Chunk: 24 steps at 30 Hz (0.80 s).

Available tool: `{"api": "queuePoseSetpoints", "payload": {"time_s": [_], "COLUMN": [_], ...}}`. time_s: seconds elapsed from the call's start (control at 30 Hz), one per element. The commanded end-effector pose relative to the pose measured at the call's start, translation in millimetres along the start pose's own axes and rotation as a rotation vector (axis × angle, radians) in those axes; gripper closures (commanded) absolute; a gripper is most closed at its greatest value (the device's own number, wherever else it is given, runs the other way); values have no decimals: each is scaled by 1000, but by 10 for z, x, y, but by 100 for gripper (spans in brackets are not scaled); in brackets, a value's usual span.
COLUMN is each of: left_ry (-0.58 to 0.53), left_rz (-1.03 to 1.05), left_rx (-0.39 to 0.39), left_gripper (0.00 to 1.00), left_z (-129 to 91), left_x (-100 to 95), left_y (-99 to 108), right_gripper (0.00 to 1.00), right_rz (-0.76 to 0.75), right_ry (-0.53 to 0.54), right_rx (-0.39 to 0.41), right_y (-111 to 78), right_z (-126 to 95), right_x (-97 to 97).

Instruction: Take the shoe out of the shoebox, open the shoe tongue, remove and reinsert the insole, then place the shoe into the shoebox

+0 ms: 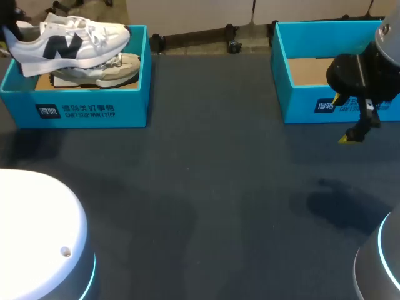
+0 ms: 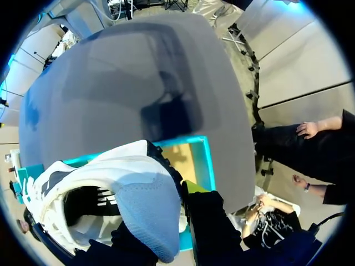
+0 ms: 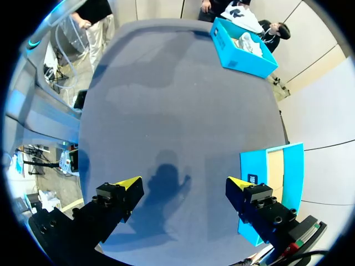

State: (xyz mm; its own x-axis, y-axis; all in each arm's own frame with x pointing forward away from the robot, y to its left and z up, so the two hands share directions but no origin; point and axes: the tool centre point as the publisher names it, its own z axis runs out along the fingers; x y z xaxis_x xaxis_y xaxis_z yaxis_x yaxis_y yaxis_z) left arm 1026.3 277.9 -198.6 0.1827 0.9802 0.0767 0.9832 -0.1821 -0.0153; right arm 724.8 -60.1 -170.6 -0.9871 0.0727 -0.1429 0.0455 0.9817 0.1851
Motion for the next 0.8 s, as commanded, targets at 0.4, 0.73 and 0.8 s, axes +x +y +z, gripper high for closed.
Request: {"api": "queuePoseSetpoints", "payload": {"time_s": [0.4,0.73,0.8], "left_ry": [30,38,45], "left_rz": [-2,19,23], "left_rx": [-7,8,3], "left_gripper": [100,100,100], "left_z": [-161,-191,-195], "left_x": [-431,-873,-951], "left_y": [-364,-564,-593], "right_gripper": [0,0,0], "right_rz": [1,1,1], "right_ry": [2,2,2], "right_rx": [4,4,4], "right_y": [11,11,11], "right_z": [14,14,14], "right_x": [-14,-14,-14]}}
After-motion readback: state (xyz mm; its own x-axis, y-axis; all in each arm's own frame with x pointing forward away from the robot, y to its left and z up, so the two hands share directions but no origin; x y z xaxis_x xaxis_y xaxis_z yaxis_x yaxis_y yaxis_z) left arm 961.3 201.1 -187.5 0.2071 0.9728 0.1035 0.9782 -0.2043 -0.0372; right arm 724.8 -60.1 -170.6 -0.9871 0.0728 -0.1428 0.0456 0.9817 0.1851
